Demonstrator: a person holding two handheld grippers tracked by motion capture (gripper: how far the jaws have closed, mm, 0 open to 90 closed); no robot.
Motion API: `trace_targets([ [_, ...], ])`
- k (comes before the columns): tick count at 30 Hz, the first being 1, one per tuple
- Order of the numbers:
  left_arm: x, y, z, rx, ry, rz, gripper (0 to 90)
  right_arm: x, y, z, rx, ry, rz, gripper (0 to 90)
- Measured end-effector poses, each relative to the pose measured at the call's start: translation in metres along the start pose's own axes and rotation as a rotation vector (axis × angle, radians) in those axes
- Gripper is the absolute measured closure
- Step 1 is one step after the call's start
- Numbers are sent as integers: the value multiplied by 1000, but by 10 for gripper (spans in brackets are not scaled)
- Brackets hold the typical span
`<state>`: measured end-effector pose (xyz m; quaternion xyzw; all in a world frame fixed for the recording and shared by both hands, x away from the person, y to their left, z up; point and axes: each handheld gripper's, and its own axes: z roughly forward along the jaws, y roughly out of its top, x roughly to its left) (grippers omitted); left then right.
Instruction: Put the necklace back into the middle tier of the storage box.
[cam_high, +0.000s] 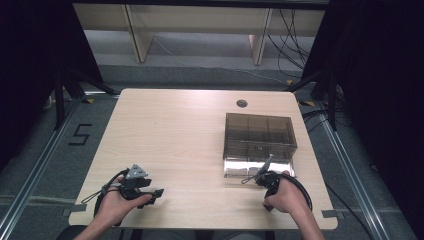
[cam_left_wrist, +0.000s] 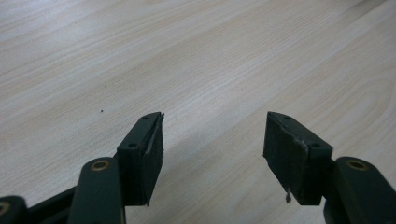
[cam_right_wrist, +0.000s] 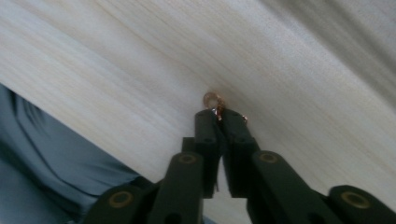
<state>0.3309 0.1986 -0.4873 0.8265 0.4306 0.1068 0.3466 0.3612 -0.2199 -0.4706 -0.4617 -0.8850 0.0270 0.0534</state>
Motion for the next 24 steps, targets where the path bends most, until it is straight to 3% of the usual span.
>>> trace_targets([
  [1,0,0,0,-2,1,-2,375,-2,0,-1,-5,7,-8,867],
  [8,0,0,0,-1,1,-2,375,-4,-2,-11,-14,29,52,876],
  [10,0,0,0,0,1,0,375,-6,-2,-13,-16,37,36,877],
  [11,0,0,0,0,0,-1,375,-5,-2,-14,-20,35,63,877],
  [15,0,0,1,6,10,-10,375,-7,-3,-17,-21,46,54,877],
  [24,0,0,2,3,7,-10,375,-9,-5,-32,-40,52,92,877],
])
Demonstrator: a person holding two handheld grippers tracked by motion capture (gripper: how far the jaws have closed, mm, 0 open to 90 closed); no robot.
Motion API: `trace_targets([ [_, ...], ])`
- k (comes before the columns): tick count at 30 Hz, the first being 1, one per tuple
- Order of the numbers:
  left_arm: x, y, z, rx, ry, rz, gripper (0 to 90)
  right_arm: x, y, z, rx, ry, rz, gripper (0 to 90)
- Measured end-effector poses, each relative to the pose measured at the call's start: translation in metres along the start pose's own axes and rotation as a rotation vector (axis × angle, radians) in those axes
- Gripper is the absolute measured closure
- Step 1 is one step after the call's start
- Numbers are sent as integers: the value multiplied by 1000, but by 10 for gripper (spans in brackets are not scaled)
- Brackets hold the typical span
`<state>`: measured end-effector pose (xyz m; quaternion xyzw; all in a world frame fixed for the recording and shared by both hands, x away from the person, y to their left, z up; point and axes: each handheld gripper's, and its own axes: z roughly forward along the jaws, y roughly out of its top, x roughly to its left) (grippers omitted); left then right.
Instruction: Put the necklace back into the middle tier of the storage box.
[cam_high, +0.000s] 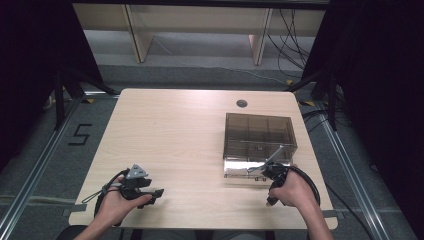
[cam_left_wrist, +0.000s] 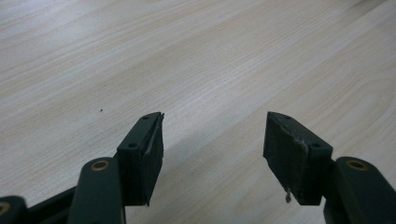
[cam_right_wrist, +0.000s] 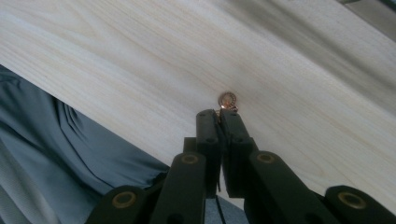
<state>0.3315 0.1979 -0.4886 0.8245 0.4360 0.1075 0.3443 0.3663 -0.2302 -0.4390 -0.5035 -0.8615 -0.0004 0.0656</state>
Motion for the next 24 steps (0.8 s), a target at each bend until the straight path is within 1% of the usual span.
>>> trace_targets([
  [1,0,0,0,-1,0,-3,375,2,1,-2,-15,21,34,877],
  [2,0,0,0,-1,0,-3,375,2,1,-3,-11,16,30,877],
  [3,0,0,0,-1,0,-2,375,-8,2,-2,-74,13,-105,877],
  [4,0,0,0,-1,0,-2,375,1,0,-7,-14,18,34,877],
  [6,0,0,0,-1,0,-2,375,0,0,-8,-11,16,31,877],
  [7,0,0,0,0,0,-3,375,1,1,-9,-21,27,48,877],
  [9,0,0,0,-1,1,-3,375,1,1,-13,-27,35,49,877],
  [12,0,0,0,-1,-5,4,375,-1,1,-16,-33,27,41,877],
  [14,0,0,0,3,-7,1,375,-2,3,-22,-26,42,54,877],
  [15,0,0,0,2,-5,2,375,-2,3,-23,-43,37,57,877],
  [16,0,0,0,2,-5,2,375,-2,3,-25,-39,38,65,877],
  [18,0,0,0,2,-5,2,375,-3,3,-26,-37,38,63,877],
  [20,0,0,1,-4,-4,-11,375,-3,4,-29,-45,43,72,877],
  [21,0,0,1,-4,-5,-11,375,-4,4,-31,-34,49,67,877],
  [22,0,0,1,-3,-5,-10,375,-4,4,-31,-56,42,73,877],
  [24,0,0,1,-4,-4,-9,375,-5,4,-33,-49,45,72,877],
])
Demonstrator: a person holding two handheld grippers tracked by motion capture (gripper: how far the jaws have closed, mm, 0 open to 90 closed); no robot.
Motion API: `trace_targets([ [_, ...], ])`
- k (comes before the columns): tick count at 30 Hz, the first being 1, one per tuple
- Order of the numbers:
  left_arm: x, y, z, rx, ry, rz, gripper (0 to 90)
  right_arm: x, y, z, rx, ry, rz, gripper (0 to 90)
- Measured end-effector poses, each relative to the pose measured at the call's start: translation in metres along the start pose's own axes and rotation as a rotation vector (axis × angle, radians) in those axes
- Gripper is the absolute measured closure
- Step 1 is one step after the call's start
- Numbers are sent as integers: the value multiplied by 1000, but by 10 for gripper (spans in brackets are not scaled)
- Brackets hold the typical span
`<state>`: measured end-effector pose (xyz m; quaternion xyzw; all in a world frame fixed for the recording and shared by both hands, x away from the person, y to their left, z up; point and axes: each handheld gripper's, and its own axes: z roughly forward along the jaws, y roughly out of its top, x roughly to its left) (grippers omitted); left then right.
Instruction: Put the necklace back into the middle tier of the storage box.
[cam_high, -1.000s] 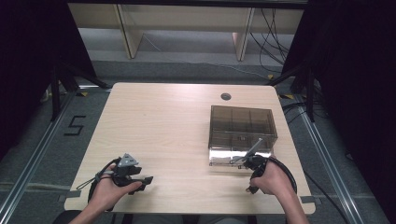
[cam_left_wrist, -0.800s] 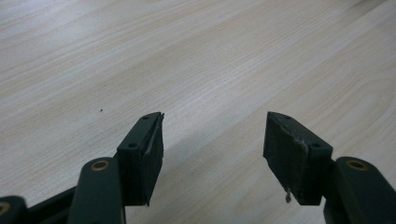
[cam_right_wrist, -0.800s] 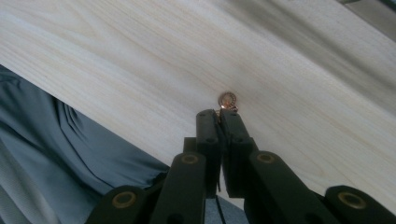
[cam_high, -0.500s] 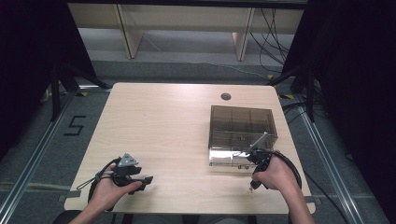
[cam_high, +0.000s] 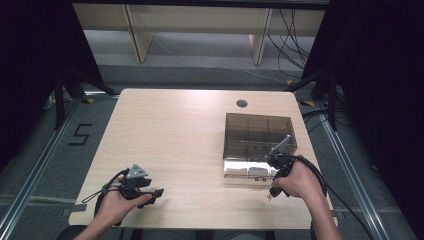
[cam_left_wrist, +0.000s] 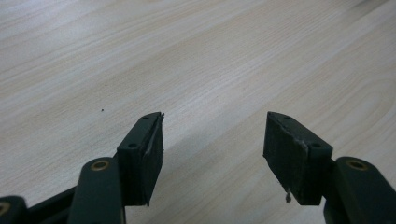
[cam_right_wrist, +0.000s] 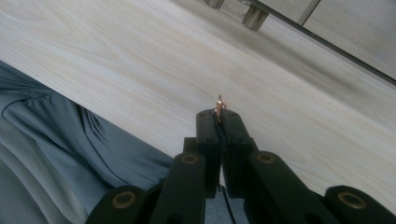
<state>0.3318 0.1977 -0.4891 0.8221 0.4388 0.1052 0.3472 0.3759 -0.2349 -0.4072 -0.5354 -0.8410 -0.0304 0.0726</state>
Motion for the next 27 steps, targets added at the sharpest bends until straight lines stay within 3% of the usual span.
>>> trace_targets([
  [5,0,0,0,2,-1,9,375,-2,2,-7,1,12,8,877],
  [6,1,0,0,10,8,11,375,-2,1,-7,-24,7,-2,877],
  [10,0,0,1,7,7,8,375,-2,2,-9,-8,15,4,876],
  [13,0,0,1,5,7,7,375,-3,1,-9,-34,12,-4,877],
  [15,0,0,1,5,6,7,375,-4,2,-11,-13,14,12,877],
  [17,0,0,1,4,-1,7,376,-4,1,-12,-30,4,17,877],
  [22,0,0,1,7,1,8,375,-7,2,-14,-24,21,-15,877],
  [23,1,0,1,9,12,4,376,-6,2,-16,-32,11,20,877],
  [27,0,0,1,7,6,-5,376,-8,2,-20,-36,18,24,877],
])
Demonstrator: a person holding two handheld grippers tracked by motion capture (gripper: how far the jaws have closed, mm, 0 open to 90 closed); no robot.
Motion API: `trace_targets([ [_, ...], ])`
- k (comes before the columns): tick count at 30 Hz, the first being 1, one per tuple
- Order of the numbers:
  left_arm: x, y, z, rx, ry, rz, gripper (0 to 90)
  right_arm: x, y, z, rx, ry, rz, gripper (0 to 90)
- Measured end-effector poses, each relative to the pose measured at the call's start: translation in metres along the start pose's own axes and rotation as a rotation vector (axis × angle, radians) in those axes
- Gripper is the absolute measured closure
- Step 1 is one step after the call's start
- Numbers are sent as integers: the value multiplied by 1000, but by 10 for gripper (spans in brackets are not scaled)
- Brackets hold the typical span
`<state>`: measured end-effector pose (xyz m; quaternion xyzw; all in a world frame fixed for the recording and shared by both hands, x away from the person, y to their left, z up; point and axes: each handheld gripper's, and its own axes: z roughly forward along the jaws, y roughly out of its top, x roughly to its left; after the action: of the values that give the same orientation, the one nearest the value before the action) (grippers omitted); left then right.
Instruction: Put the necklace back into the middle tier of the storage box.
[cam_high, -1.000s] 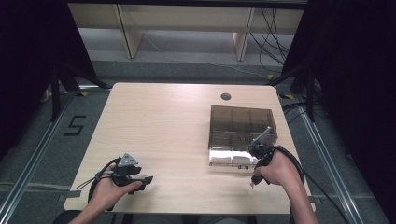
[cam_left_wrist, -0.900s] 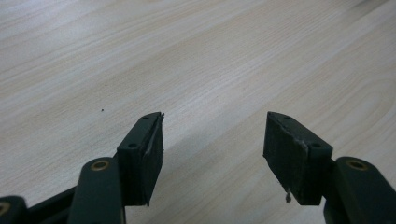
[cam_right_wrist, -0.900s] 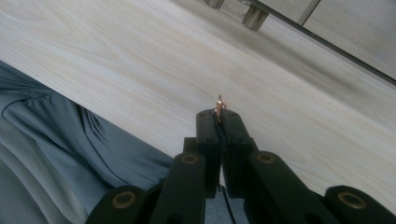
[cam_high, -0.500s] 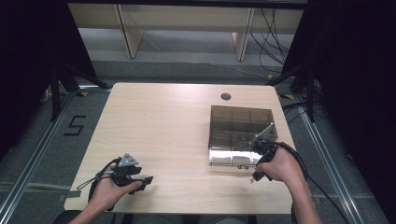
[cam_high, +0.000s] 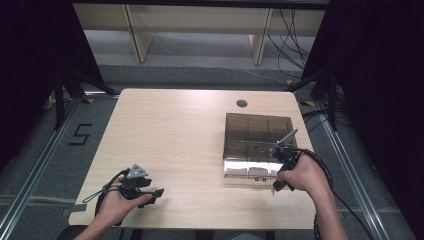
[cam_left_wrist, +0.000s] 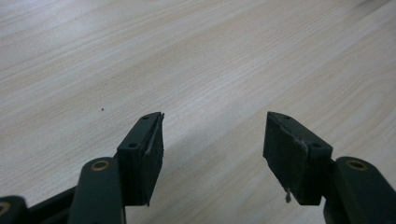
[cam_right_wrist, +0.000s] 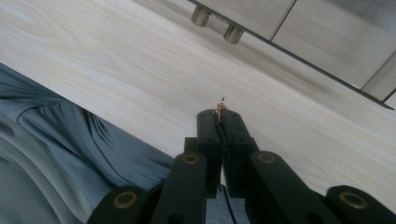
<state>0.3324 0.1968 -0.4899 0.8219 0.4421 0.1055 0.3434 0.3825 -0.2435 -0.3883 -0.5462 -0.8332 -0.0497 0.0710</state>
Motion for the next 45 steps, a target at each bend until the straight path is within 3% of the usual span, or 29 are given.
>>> trace_targets([
  [3,0,0,0,1,-5,7,376,-2,0,-2,-20,-1,-20,877],
  [6,0,0,0,0,-5,6,376,-2,1,-6,4,-2,16,876],
  [9,0,0,1,1,1,8,376,-6,2,-5,-10,-5,-11,877],
  [10,-1,0,1,-3,-1,3,376,-5,3,-6,6,-7,12,877],
  [11,-1,0,1,-3,-1,3,376,-6,3,-6,-1,0,-8,877],
  [13,0,0,1,0,-5,9,376,-5,4,-6,-2,1,19,877],
  [14,0,0,1,2,-6,11,376,-7,5,-8,17,4,10,877],
  [18,-1,0,1,2,-9,14,376,-9,6,-11,-13,6,12,877],
  [21,-2,0,2,-1,-7,-1,376,-9,7,-15,2,17,21,877],
  [22,-1,0,2,1,-3,11,376,-9,8,-15,-19,11,24,877],
  [29,-1,0,2,-1,-8,9,376,-13,10,-22,-15,21,40,877],
  [38,-1,0,1,0,2,11,376,-13,9,-25,-54,16,61,877],
  [45,-1,0,1,-2,-1,8,377,-15,10,-27,-56,11,43,877],
])
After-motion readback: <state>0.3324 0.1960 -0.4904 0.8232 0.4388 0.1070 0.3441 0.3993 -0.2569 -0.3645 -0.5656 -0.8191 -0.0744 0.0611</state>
